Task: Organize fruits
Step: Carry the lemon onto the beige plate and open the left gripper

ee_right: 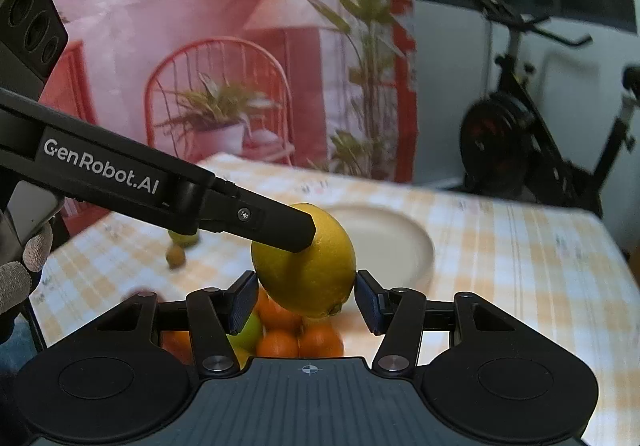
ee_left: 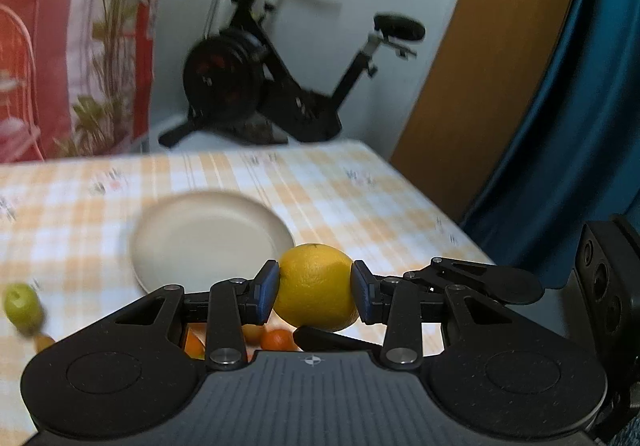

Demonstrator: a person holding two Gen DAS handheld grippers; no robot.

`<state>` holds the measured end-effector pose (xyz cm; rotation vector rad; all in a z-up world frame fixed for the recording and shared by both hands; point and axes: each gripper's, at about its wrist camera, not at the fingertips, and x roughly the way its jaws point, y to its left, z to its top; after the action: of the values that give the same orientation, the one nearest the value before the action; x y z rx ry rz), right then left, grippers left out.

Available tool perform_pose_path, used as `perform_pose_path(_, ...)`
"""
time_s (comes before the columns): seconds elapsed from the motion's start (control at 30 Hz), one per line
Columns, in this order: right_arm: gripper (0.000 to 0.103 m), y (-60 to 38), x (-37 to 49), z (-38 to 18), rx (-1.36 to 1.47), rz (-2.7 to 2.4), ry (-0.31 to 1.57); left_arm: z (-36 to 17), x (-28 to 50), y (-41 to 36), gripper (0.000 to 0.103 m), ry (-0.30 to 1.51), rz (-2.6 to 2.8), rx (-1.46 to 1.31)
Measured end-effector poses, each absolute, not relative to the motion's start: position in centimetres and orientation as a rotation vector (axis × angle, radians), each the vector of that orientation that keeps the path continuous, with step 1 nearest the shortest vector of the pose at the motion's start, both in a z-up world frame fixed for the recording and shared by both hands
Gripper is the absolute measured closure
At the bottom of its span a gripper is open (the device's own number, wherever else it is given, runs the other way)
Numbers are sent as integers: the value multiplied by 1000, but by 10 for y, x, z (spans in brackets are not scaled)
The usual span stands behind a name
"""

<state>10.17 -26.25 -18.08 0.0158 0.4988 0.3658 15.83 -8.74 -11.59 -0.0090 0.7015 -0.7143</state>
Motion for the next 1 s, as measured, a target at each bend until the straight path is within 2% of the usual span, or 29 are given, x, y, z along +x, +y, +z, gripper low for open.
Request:
perform_pose_path(0.17, 54, -250, 118, -146, -24, 401, 444, -89, 164, -74, 61, 632, -682, -17)
perform_pose_path(0.37, 54, -230, 140, -131, -67, 430, 429, -84, 179, -62, 61, 622, -655, -21)
perform_pose_path(1.0, 54, -217, 250, -191, -17, 513, 607, -139, 268, -52, 61, 802, -593, -7)
